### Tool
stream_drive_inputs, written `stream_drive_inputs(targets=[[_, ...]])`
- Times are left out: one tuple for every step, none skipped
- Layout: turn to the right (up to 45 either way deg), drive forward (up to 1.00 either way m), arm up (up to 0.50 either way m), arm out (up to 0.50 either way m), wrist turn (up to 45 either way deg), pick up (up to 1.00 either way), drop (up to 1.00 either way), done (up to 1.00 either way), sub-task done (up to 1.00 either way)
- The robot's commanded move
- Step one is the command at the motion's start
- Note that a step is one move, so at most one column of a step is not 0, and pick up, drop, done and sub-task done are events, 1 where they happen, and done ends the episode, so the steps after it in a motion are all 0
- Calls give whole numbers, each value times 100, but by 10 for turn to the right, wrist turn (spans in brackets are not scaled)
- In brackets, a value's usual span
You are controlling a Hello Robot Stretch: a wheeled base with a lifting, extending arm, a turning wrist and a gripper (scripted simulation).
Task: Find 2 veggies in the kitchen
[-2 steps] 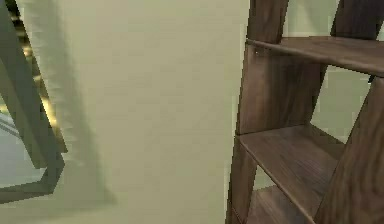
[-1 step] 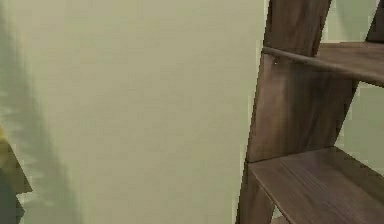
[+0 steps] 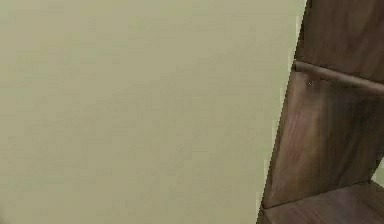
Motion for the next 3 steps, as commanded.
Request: stream_drive_inputs(targets=[[-450,0,0,0,0,0,0,0,0],[-450,0,0,0,0,0,0,0,0],[-450,0,0,0,0,0,0,0,0]])
